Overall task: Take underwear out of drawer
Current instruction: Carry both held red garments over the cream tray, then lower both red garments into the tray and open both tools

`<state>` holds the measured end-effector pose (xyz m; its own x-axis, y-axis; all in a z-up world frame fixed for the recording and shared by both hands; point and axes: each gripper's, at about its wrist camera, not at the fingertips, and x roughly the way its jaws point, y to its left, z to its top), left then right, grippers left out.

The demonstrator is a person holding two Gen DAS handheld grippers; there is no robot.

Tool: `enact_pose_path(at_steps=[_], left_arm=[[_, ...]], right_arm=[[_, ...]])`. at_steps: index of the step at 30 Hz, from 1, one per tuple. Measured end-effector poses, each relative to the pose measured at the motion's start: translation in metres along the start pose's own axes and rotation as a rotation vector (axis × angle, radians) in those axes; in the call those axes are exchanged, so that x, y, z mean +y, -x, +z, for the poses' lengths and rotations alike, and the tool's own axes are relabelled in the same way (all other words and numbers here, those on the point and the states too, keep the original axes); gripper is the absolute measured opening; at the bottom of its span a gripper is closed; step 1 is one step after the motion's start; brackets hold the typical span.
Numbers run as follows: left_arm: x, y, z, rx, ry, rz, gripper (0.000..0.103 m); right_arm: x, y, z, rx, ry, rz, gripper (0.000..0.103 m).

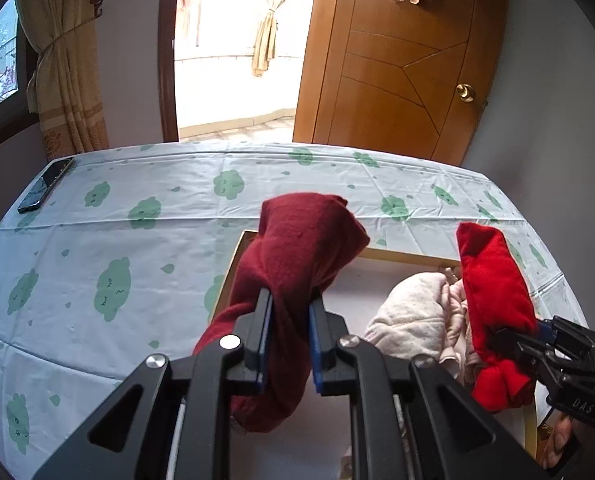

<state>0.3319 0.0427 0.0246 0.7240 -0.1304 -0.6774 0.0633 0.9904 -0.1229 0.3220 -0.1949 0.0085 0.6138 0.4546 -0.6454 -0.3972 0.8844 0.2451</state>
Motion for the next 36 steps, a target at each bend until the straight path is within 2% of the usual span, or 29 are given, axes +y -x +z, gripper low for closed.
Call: enact_pose_path(at_steps=[12,17,19,22,26,29,32,36], left_arm=[[0.005,-0.029,-0.002,0.039,0.004,0.054,0.014],[0.009,-0.028,-0.004,0.024,0.011,0.064,0.027],[0.009,-0.027,-0.004,0.022,0.004,0.061,0.028],[0.011,-0.025,-0.006,0.013,0.009,0.065,0.043],[0.011,-0.018,-0.010,-0.009,0.001,0.056,0.052],[0.013,-0.012,-0.012,-0.024,0.009,0.042,0.057],[0.019,-0.004,-0.017,-0.035,0.049,0.011,0.059],[0.022,0.016,-0.028,-0.079,0.054,-0.032,0.060]], right_arm=[[0.001,-0.016,0.000,0.025,0.021,-0.049,0.041],[0.000,-0.023,0.002,0.039,0.023,-0.059,0.043],[0.000,-0.024,0.002,0.040,0.020,-0.061,0.047],[0.001,-0.025,0.001,0.043,0.027,-0.067,0.055],[0.004,-0.023,-0.002,0.046,0.047,-0.069,0.062],[0.005,-0.019,-0.005,0.040,0.049,-0.070,0.063],[0.005,-0.011,-0.008,0.027,0.051,-0.070,0.063],[0.005,0.010,-0.018,-0.014,0.062,-0.065,0.069]])
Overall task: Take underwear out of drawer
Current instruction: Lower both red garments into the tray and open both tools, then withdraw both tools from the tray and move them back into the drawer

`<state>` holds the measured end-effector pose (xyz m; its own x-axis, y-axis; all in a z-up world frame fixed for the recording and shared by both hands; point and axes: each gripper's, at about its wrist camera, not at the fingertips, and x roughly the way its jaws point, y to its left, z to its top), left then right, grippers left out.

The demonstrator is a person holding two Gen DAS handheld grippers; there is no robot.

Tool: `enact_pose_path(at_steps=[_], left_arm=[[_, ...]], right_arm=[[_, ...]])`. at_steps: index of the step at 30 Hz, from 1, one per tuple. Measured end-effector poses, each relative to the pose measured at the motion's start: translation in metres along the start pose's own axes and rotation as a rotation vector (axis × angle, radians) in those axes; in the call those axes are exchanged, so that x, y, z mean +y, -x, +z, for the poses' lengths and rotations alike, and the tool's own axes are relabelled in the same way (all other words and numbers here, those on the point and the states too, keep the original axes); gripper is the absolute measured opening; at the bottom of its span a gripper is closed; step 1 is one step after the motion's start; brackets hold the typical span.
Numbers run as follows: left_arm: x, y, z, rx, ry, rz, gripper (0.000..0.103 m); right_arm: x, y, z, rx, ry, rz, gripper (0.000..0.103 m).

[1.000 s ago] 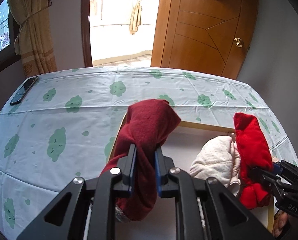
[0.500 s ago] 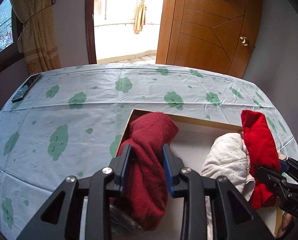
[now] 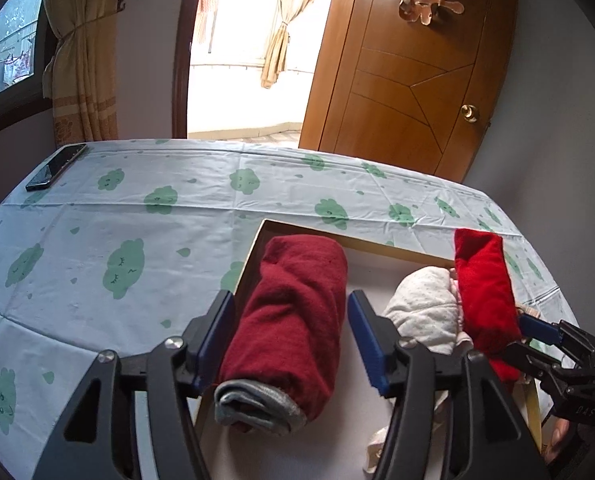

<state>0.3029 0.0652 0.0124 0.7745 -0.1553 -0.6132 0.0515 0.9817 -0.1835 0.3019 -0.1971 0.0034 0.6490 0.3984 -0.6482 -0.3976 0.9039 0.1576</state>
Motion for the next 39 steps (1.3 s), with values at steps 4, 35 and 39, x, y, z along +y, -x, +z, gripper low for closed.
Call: enact_pose_path(at_steps=[4,35,39], left_arm=[[0.003,0.023,-0.010,-0.030,-0.006,-0.050,0.065],[-0.009,0.139,-0.191,0.053,-0.316,-0.202,0.082],[0.005,0.132,-0.207,0.089,-0.259,-0.203,0.082]], right_arm=[[-0.003,0.026,-0.011,-0.030,0.026,0.005,0.071],[0.053,0.145,-0.205,-0.040,0.406,0.162,0.076],[0.071,0.128,-0.224,0.033,0.507,0.197,0.076]])
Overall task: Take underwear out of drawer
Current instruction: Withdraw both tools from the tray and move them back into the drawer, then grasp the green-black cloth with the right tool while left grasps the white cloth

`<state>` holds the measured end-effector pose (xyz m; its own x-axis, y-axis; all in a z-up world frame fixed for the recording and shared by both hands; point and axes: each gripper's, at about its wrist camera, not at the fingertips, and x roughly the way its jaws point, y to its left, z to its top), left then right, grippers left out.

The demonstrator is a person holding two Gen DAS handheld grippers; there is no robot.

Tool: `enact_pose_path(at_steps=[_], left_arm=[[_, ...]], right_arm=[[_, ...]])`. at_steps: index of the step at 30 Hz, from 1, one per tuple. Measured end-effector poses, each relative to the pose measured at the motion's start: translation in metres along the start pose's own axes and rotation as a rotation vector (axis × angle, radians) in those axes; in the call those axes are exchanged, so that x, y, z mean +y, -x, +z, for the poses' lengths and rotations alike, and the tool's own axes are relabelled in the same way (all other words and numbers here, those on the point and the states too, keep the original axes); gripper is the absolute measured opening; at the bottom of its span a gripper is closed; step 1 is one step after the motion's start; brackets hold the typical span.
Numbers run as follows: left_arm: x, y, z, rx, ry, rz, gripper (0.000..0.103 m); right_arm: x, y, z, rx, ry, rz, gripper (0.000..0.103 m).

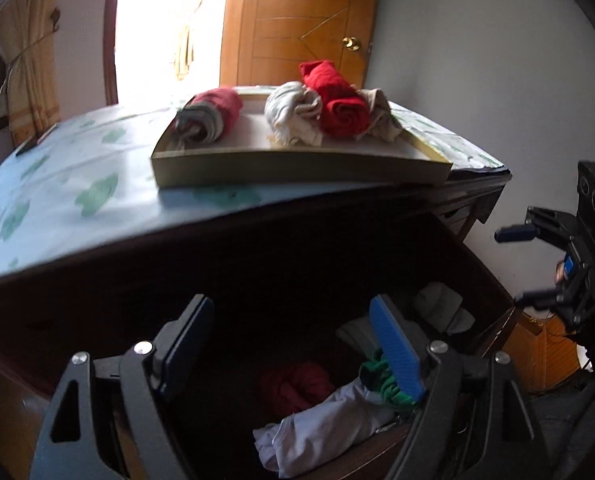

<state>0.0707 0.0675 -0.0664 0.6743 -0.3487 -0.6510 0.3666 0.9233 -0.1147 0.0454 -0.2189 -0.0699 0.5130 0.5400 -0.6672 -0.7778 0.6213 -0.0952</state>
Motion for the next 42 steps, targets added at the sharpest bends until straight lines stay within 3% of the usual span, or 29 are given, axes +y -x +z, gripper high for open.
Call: enact_pose_path(at_steps=[5,11,25,31,39,42], left_arm=[[0.004,-0.009,-0.015,0.034,0.035,-0.006,0.082],[-0.001,-0.015,-0.029,0.077,0.006,-0.007,0.082],[0.003,-0.024,-0.035,0.143,0.033,-0.027,0.086],[0.005,-0.029,-0.038,0.164,0.051,-0.036,0.087],[0.006,-0.031,-0.043,0.186,0.050,-0.044,0.087],[0.002,-0.032,-0.043,0.211,0.018,-0.049,0.087]], right_arm=[[0.014,-0.030,0.001,0.104,0.073,0.036,0.076],[0.010,-0.068,0.004,0.257,0.102,0.085,0.076],[0.007,-0.118,0.010,0.429,0.083,0.287,0.076],[0.012,-0.134,0.012,0.459,0.061,0.295,0.076],[-0.007,-0.139,0.012,0.458,-0.088,0.284,0.076],[-0.001,-0.135,0.014,0.442,-0.070,0.345,0.067]])
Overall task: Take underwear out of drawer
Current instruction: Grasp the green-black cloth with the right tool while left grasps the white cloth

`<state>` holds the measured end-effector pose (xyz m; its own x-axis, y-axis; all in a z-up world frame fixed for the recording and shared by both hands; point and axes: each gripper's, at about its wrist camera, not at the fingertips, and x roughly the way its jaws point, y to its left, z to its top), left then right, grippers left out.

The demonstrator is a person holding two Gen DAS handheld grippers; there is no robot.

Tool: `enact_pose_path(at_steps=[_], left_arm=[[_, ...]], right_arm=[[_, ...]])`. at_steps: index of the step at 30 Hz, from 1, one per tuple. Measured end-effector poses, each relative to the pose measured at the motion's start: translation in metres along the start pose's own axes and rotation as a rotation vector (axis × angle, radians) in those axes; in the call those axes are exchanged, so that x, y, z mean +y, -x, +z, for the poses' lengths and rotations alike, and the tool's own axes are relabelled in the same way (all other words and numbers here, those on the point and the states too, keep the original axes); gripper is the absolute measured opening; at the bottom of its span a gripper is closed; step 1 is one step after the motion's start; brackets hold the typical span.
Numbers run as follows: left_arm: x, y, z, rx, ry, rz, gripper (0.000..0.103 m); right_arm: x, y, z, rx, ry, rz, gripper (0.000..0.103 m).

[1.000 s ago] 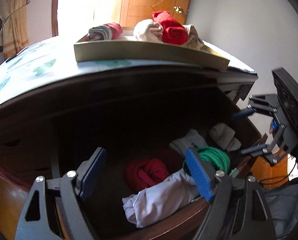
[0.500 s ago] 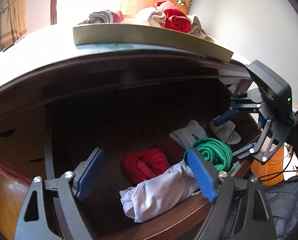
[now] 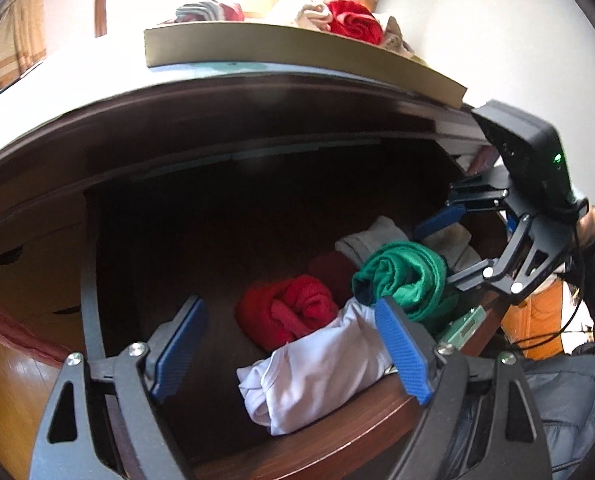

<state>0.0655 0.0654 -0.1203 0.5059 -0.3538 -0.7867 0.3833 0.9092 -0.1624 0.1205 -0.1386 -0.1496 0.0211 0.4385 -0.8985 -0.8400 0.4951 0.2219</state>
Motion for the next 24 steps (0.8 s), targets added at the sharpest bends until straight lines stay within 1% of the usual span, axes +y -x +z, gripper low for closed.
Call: enact_pose_path(at_steps=[2,5,9,11,13,16,19,22,24], left_arm=[[-0.003,-0.002,0.000,0.016,-0.021,-0.006,0.087],[-0.010,-0.005,0.000,0.036,-0.053,-0.013,0.087],[-0.018,-0.012,-0.003,0.070,-0.087,-0.026,0.087],[-0.020,-0.014,-0.004,0.083,-0.105,-0.025,0.087],[-0.021,-0.015,-0.004,0.088,-0.111,-0.025,0.087],[-0.022,-0.013,-0.004,0.104,-0.122,-0.043,0.087],[-0.024,-0.017,-0.004,0.145,-0.146,-0.061,0.087],[-0.025,-0.025,-0.001,0.207,-0.155,-0.100,0.086],[-0.024,-0.030,0.002,0.240,-0.144,-0.126,0.085]], right_arm=[[0.007,-0.003,0.001,0.026,0.027,0.006,0.064],[0.011,-0.012,0.009,0.065,0.040,0.018,0.057],[-0.003,-0.020,0.019,0.090,-0.019,0.054,0.057],[-0.010,-0.023,0.023,0.109,-0.045,0.077,0.053],[-0.007,-0.020,0.023,0.098,-0.027,0.069,0.038],[-0.003,-0.015,0.018,0.054,-0.024,0.045,0.027],[-0.008,0.003,0.013,-0.034,-0.056,0.017,0.025],[-0.021,0.013,0.004,-0.055,-0.089,0.009,0.024],[-0.024,0.015,0.002,-0.054,-0.089,-0.013,0.024]])
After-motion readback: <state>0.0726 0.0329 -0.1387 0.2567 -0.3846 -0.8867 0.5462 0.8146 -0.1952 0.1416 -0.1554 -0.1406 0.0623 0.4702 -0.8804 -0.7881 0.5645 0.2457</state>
